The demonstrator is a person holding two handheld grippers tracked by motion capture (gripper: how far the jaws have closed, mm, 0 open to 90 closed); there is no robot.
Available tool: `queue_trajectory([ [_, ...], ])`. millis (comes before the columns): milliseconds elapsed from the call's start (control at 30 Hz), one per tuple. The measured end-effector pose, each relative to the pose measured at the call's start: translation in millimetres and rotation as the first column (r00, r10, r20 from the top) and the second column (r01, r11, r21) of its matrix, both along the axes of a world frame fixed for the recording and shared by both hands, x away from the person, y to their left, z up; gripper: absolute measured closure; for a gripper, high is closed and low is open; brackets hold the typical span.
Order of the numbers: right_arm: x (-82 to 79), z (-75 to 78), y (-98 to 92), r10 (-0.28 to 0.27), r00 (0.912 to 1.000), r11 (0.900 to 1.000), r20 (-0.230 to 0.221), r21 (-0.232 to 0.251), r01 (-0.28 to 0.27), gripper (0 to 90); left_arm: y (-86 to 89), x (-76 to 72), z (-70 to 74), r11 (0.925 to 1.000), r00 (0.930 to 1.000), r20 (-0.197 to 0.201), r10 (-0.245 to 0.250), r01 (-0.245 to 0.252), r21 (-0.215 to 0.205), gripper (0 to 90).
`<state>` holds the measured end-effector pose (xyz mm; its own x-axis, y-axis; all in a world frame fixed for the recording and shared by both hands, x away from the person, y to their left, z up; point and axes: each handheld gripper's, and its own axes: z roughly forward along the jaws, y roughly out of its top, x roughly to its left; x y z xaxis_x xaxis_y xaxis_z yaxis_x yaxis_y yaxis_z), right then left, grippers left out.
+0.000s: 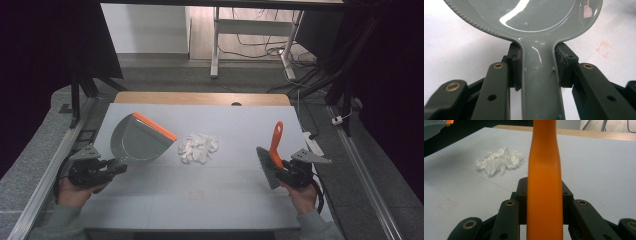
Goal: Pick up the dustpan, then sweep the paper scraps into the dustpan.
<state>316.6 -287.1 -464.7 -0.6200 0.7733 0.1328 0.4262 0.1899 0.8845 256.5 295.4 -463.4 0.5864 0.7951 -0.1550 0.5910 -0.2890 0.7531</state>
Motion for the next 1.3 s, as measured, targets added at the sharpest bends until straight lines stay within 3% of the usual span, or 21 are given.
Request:
queue_trajectory([
  [200,-0.4,1.0,1.6,0.005,1.0000,1.000,0.004,-0.001,-0.005,70.1,0.8,-1.1,0.0,0.9999,0.9999,-0.007,-0.013,0.013,0.010,61.8],
  [533,1.3,1.3,5.6,0.012,0.9999,1.000,0.000,-0.004,-0.012,70.0,-7.9,-3.8,-6.0,0.9959,0.9962,-0.034,-0.081,0.082,0.038,61.8],
  [733,3.8,1.9,8.7,0.016,0.9999,1.000,0.002,-0.002,-0.016,70.0,-18.6,-2.0,-12.7,0.9874,0.9901,-0.060,-0.126,0.131,0.088,61.7],
  [967,10.7,1.7,14.7,0.021,0.9998,1.000,0.000,-0.007,-0.021,70.1,-24.0,-0.3,-18.5,0.9825,0.9842,-0.088,-0.154,0.162,0.092,61.8],
  [1300,37.4,2.4,40.7,0.040,0.9991,0.999,-0.015,-0.021,-0.040,70.1,-30.3,0.8,-29.1,0.9731,0.9717,-0.135,-0.194,0.208,0.100,61.7],
])
